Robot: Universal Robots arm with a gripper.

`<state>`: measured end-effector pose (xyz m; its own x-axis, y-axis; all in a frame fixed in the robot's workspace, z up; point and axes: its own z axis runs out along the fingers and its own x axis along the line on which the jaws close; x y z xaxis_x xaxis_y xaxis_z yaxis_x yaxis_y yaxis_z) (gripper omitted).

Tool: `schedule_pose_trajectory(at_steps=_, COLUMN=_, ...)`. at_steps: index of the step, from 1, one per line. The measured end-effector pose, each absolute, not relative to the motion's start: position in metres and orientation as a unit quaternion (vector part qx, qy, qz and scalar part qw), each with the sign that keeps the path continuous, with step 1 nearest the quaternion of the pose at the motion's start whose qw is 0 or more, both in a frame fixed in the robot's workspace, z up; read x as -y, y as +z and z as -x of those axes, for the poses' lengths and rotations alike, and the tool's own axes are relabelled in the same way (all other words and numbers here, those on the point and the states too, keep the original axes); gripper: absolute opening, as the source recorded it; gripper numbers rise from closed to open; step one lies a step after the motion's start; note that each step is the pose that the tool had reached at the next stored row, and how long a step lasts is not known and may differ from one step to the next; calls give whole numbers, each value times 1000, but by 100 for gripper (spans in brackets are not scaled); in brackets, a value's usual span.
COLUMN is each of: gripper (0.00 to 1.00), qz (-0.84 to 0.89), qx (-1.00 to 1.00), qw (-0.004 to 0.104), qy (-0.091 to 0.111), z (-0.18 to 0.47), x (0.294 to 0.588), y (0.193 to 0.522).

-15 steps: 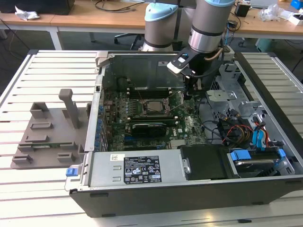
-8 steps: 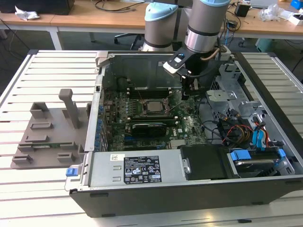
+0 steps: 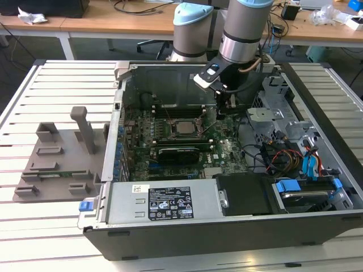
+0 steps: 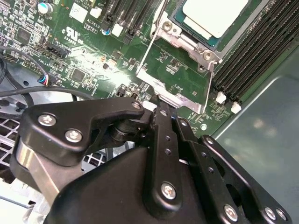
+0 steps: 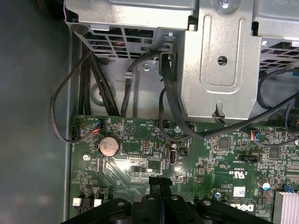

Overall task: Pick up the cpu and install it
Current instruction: 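Install the first cpu locking lever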

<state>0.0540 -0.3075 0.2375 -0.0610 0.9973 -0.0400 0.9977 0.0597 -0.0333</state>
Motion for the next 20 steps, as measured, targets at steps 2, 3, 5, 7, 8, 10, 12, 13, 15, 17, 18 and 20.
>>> schedule_pose_trajectory(at_steps=2, gripper=11, qz=-685, qx=-728, qw=3, qy=-26, z=-53, x=308, y=237)
schedule_pose_trajectory(at_steps=3, gripper=11, qz=-685, qx=-728, qw=3, qy=-26, z=-52, x=307, y=237)
schedule_pose_trajectory(at_steps=5, gripper=11, qz=-685, qx=-728, qw=3, qy=-26, z=-49, x=308, y=237)
schedule_pose_trajectory(at_steps=7, gripper=11, qz=-685, qx=-728, qw=3, qy=-26, z=-48, x=308, y=237)
schedule_pose_trajectory(at_steps=8, gripper=11, qz=-685, qx=-728, qw=3, qy=-26, z=-47, x=308, y=237)
schedule_pose_trajectory(at_steps=10, gripper=11, qz=-685, qx=-728, qw=3, qy=-26, z=-45, x=308, y=237)
schedule_pose_trajectory(at_steps=12, gripper=11, qz=-685, qx=-728, qw=3, qy=-26, z=-43, x=308, y=237)
schedule_pose_trajectory(at_steps=13, gripper=11, qz=-685, qx=-728, qw=3, qy=-26, z=-42, x=308, y=237)
schedule_pose_trajectory(at_steps=15, gripper=11, qz=-685, qx=-728, qw=3, qy=-26, z=-40, x=308, y=237)
schedule_pose_trajectory(at_steps=17, gripper=11, qz=-685, qx=-728, qw=3, qy=-26, z=-38, x=308, y=237)
schedule_pose_trajectory(at_steps=18, gripper=11, qz=-685, qx=-728, qw=3, qy=-26, z=-37, x=307, y=237)
schedule_pose_trajectory(at_steps=20, gripper=11, qz=-685, qx=-728, qw=3, qy=-26, z=-36, x=308, y=237)
